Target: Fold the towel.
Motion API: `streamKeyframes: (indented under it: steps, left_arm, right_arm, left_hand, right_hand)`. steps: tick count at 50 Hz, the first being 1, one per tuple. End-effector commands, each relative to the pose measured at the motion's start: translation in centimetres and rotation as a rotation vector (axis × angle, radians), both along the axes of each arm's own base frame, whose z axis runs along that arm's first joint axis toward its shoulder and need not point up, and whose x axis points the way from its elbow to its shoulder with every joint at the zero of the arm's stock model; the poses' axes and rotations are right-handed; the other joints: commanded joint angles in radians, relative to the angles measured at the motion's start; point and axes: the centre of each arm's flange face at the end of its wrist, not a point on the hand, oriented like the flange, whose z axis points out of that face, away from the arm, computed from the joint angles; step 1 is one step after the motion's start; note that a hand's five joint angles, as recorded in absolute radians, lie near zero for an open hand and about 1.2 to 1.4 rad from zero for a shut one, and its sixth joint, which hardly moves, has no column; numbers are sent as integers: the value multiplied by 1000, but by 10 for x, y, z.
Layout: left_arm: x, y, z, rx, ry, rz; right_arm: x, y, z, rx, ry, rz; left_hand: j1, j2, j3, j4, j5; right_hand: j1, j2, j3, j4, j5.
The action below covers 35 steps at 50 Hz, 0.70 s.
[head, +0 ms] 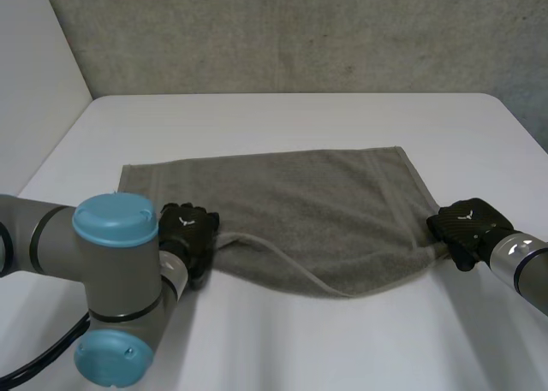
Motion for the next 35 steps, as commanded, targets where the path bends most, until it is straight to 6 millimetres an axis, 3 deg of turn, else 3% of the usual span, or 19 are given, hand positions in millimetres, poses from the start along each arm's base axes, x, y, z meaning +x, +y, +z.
streamKeyframes:
  steps: [1, 14, 22, 30, 35]
  left_arm:
    - [-2, -11, 3, -57, 19, 29]
    - [-1, -22, 9, -111, 40, 66]
    - [7, -26, 5, -93, 27, 90]
    - [11, -19, 2, -67, 14, 86]
    - [14, -2, 7, -38, 3, 70]
  right_arm:
    - [0, 0, 0, 2, 0, 1]
    - [0, 0, -4, 14, 0, 1]
    - [0, 0, -4, 12, 0, 1]
    - [0, 0, -4, 15, 0, 0]
    - [-1, 0, -4, 14, 0, -2]
  left_hand:
    - [45, 34, 46, 39, -130]
    - [227, 216, 228, 221, 52]
    - [497, 486, 498, 491, 322]
    - [544, 533, 545, 538, 369]
    - [535, 524, 536, 529, 360]
  right_hand:
    - [63, 98, 61, 58, 54]
    - [63, 98, 61, 58, 54]
    - [63, 98, 61, 58, 54]
    - [63, 98, 61, 58, 54]
    - [63, 98, 61, 58, 54]
